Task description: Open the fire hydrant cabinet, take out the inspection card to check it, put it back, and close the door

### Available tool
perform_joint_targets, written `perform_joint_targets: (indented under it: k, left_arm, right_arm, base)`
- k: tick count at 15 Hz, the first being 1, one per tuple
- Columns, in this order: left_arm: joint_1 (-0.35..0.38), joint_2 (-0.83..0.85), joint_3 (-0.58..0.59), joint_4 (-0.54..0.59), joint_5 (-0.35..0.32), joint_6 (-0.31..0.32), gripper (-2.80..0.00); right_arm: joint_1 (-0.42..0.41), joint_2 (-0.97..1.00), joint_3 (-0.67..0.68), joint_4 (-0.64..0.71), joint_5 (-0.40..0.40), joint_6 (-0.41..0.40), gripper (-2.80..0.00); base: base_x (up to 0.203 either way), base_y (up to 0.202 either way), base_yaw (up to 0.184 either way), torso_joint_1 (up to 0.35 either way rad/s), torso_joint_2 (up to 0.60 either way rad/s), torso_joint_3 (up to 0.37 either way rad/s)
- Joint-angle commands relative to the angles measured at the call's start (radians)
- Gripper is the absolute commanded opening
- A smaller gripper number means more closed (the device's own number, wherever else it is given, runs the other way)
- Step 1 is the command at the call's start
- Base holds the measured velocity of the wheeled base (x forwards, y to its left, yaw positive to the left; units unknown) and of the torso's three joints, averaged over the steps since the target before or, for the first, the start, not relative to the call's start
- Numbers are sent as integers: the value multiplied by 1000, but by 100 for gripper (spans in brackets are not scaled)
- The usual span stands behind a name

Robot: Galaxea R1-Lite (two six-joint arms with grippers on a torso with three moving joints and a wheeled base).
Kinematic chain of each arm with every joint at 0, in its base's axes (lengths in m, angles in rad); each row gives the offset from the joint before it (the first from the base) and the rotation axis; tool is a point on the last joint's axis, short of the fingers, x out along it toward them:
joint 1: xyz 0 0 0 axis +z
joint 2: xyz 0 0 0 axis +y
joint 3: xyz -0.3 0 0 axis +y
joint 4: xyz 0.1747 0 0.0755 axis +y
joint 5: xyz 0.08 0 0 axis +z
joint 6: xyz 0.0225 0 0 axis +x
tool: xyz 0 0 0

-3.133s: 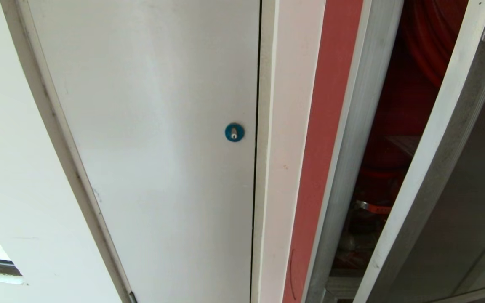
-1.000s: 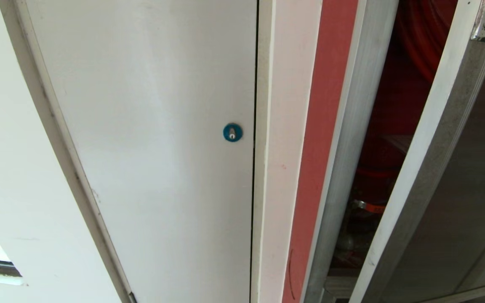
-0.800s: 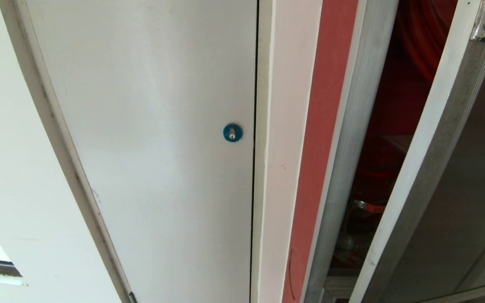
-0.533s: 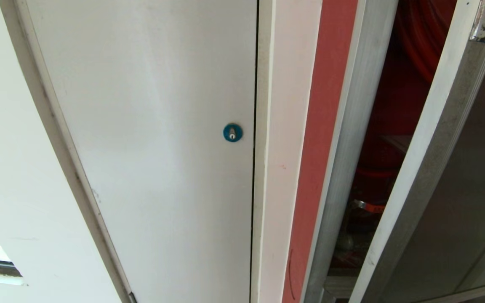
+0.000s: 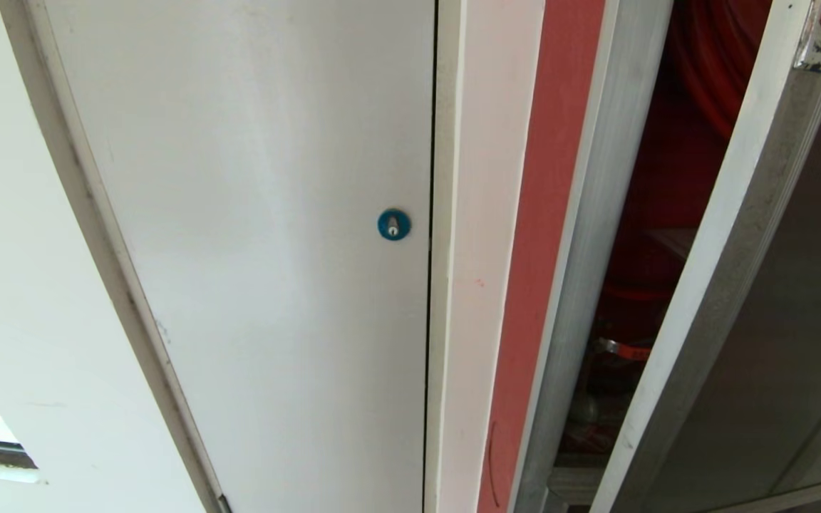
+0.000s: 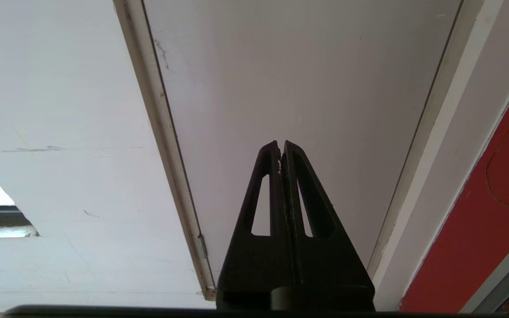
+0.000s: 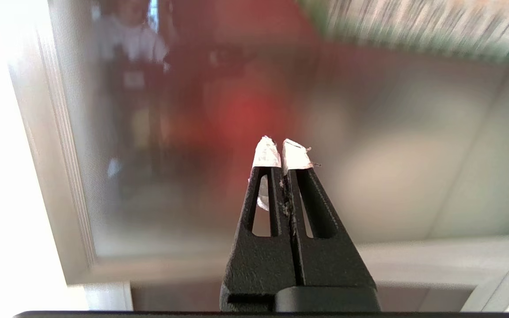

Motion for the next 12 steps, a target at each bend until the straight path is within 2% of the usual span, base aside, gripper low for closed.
perform_joint_targets:
  k: [1,4,6,10,12]
  left_arm:
    - [0,1,-1,0,0,0,-280]
    - [0,1,-1,0,0,0,-280]
    - [0,1,-1,0,0,0,-280]
    - [0,1,1,0,0,0,-280]
    - [0,1,0,0,0,0,-280]
  right_arm:
    - [2,-63,129,-59,0,7,-280]
    - [2,-71,304,-235,7,25,-280]
    - [2,-73,315,-196,18,62,-280]
    - [2,-73,313,-48,54,65,-280]
    - [2,-73,314,-58,55,66,-280]
  base:
    - [0,0,0,0,0,0]
    - [0,0,0,0,0,0]
    - [0,0,0,0,0,0]
    - [0,0,0,0,0,0]
    - [0,0,0,0,0,0]
